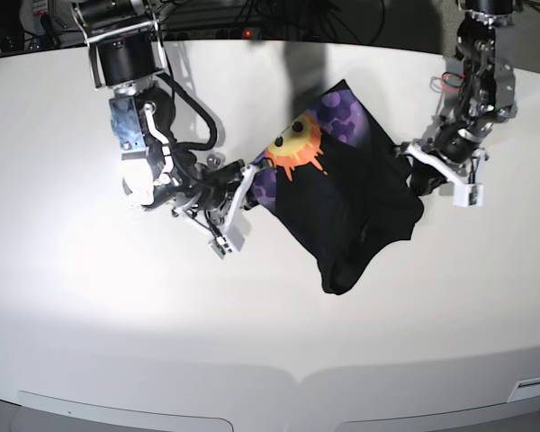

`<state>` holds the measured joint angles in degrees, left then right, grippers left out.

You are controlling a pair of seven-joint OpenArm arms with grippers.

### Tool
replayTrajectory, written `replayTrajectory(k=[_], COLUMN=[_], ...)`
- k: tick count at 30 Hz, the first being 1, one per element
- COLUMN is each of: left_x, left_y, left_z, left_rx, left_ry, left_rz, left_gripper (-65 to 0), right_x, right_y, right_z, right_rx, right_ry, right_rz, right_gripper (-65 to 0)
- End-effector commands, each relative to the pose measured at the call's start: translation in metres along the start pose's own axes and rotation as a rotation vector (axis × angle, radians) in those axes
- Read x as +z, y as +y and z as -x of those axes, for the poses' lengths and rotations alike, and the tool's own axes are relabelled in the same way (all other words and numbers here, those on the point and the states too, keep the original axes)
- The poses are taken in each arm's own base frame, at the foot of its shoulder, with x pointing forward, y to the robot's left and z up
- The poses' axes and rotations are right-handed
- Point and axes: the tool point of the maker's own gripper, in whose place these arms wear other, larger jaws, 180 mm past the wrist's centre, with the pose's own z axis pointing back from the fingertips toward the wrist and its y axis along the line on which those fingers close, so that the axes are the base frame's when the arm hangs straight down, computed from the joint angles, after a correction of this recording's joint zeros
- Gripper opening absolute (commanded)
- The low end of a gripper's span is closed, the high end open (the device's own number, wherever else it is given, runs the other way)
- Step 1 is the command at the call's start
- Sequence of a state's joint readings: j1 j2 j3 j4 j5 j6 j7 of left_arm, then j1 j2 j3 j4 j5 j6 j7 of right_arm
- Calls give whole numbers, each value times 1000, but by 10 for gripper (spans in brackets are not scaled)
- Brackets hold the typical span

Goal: Fold the T-shirt properly
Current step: 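Grasp the shirt edges with both grippers and pull them apart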

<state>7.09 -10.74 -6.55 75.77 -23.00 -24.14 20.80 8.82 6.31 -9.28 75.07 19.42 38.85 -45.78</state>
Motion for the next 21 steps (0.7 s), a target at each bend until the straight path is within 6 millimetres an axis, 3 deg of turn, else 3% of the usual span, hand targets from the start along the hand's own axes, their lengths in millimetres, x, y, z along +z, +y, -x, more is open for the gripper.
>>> replayTrajectory(k=[1, 7, 13, 17, 21], left_x=[-1, -15, -23, -25, -13], left_y=[0, -18, -21, -19, -21], left_z=[-4, -27, -59, -67, -86], left_rx=[-23, -60, -87, -113, -170], left_ry=[7, -28, -73, -22, -38], left_rz=[3, 50, 57, 53, 56], left_gripper=[-650, -650, -650, -650, -650], right_x=[4, 18, 30, 43, 67], right_y=[4, 31, 51, 37, 11], right_z=[-7, 9, 19, 9, -7], right_rx=[23, 42, 48, 45, 30], right_ry=[-15, -40, -62, -97, -165], right_rz=[-10, -22, -29, 20, 108], right_gripper=[-650, -650, -650, -650, -650])
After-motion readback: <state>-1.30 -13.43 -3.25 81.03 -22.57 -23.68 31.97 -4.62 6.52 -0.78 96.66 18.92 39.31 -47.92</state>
